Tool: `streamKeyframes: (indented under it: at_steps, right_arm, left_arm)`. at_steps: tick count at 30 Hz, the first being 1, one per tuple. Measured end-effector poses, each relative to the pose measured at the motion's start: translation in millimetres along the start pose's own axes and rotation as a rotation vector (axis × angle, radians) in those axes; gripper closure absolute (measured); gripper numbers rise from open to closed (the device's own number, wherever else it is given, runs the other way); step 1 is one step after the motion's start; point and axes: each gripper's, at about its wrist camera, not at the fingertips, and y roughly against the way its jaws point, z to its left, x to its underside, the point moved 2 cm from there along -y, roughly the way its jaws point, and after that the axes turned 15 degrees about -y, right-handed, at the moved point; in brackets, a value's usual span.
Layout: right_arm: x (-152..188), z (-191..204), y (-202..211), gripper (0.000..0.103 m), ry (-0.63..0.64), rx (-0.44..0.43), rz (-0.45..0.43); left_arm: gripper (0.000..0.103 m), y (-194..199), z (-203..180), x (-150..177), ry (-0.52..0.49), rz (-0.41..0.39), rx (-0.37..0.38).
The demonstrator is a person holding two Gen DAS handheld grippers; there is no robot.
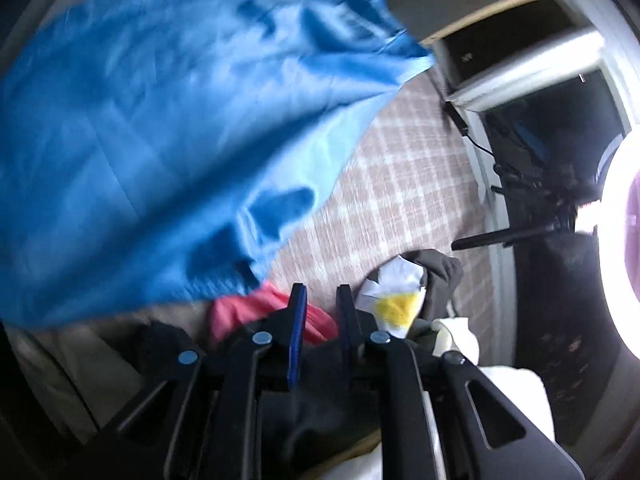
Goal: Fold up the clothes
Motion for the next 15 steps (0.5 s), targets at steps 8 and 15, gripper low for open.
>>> streamKeyframes:
  at_steps: [8, 15]
  right_arm:
    - [3, 51, -20, 0.087, -0.013, -0.103, 0.015]
    - [-5, 61, -38, 0.087, -0.093, -0.109, 0.029]
  left_arm:
    - [0.094, -19, -16, -4, -0.106, 0.008, 0.04]
    - [0.094, 18, 7, 21, -0.016, -0.061, -0.071]
